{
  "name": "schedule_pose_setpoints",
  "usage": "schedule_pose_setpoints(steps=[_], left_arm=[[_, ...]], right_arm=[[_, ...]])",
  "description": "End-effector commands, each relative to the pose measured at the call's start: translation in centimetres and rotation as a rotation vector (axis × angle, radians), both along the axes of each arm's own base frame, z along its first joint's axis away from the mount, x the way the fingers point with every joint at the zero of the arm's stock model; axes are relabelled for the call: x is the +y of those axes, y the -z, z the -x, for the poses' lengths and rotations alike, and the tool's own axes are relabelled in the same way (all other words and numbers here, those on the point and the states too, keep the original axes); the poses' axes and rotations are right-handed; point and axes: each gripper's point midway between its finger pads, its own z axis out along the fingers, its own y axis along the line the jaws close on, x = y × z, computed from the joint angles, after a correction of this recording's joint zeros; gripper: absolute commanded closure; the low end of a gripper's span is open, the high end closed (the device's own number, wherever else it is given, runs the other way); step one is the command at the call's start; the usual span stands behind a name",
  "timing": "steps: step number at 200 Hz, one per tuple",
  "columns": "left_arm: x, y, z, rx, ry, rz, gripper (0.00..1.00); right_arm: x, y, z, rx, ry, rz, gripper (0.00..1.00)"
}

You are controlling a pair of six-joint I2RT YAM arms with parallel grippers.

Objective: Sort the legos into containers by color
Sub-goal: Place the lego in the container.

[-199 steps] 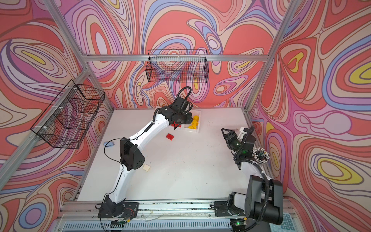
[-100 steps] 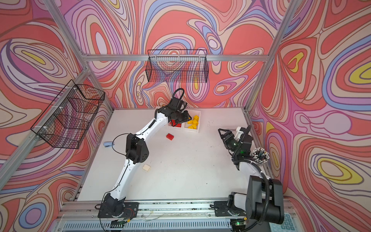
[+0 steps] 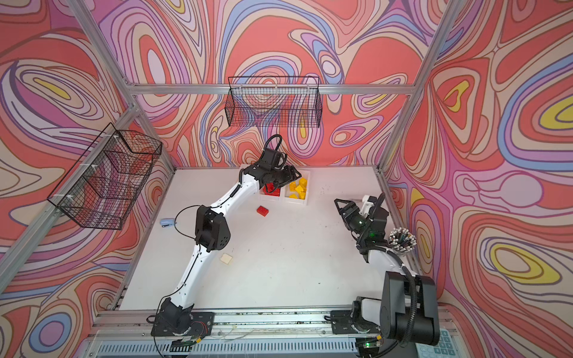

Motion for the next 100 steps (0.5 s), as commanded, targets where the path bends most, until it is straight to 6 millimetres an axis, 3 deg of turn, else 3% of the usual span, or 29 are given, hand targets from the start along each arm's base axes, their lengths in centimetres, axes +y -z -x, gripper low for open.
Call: schedule_pose_setpoints(steps=[1, 23, 58, 68, 100], left_arm=[[0.2, -1.8, -0.7, -0.045, -0.008, 0.019, 0.26], [0.8, -4.1, -0.2, -0.087, 0.004, 0.006, 0.26], [3.0, -10.2, 2.1, -0.213, 0.023, -0.035, 0.26], [3.9, -12.4, 3.1, -0.258, 0.025, -0.042, 0.25], [7.3, -16.9, 6.9, -0.343, 0.027, -0.080, 0.25]], right_arm=[[0.3, -0.1, 0.1, -0.009, -0.007, 0.013, 0.19], [0.9, -0.3, -0.1, -0.014, -0.035, 0.031, 0.19], [4.1, -0.4, -0.6, -0.017, -0.142, 0.110, 0.18], [5.0, -0.5, -0.7, -0.015, -0.164, 0.139, 0.18], [8.9, -1.2, -1.5, -0.017, -0.255, 0.257, 0.19]])
